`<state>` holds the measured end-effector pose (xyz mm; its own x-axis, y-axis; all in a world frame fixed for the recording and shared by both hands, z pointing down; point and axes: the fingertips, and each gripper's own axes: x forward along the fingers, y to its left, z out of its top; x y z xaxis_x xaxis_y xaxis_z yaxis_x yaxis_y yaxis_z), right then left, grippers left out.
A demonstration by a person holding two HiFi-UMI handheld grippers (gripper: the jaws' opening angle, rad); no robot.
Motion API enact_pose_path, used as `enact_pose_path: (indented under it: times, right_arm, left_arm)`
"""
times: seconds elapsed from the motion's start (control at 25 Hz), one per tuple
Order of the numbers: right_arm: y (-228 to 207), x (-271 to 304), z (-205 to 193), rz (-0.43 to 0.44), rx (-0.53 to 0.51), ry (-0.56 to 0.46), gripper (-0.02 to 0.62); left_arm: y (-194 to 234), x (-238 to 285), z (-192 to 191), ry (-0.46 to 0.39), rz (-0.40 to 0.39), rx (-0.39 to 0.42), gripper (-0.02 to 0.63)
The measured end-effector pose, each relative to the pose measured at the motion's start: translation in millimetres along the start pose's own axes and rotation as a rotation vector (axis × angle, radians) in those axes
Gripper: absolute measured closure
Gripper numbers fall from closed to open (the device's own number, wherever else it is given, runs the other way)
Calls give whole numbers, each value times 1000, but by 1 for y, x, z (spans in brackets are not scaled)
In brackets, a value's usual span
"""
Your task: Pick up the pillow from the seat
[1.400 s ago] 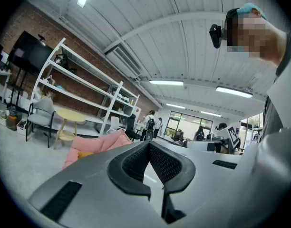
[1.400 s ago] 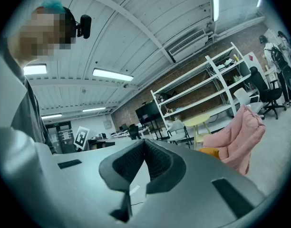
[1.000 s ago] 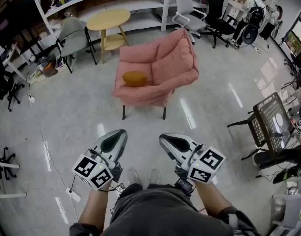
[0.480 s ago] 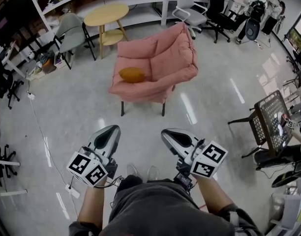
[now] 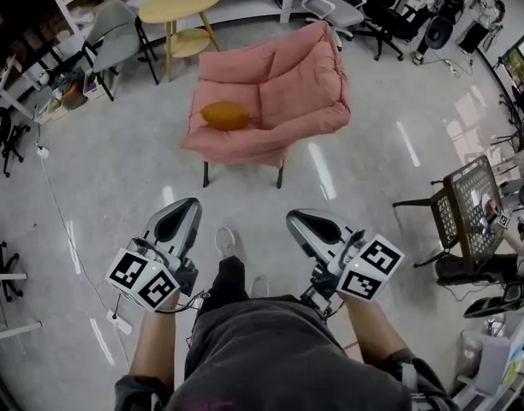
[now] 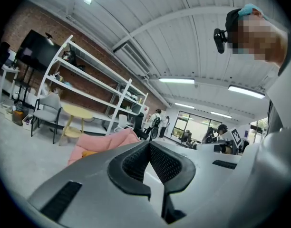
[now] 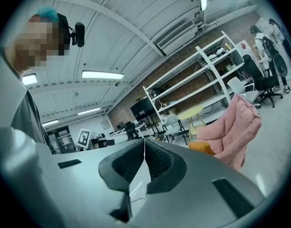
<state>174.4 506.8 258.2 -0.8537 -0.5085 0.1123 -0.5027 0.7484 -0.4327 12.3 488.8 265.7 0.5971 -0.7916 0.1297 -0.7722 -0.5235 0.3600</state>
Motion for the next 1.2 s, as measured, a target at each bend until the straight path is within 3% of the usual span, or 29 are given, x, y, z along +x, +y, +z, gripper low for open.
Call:
enact_pose_path:
  times: [0.2, 0.76, 1.2]
  right_arm:
    - [-33, 41, 6, -36, 14, 18, 580]
    - [-113, 221, 53, -112, 44, 41, 580]
    - [-173, 290, 72, -151, 69, 54, 580]
  left_arm:
    - [47, 34, 7, 11, -21, -19, 595]
    - [223, 126, 52, 106, -131, -8, 595]
    - [302, 174, 49, 175, -154, 5, 595]
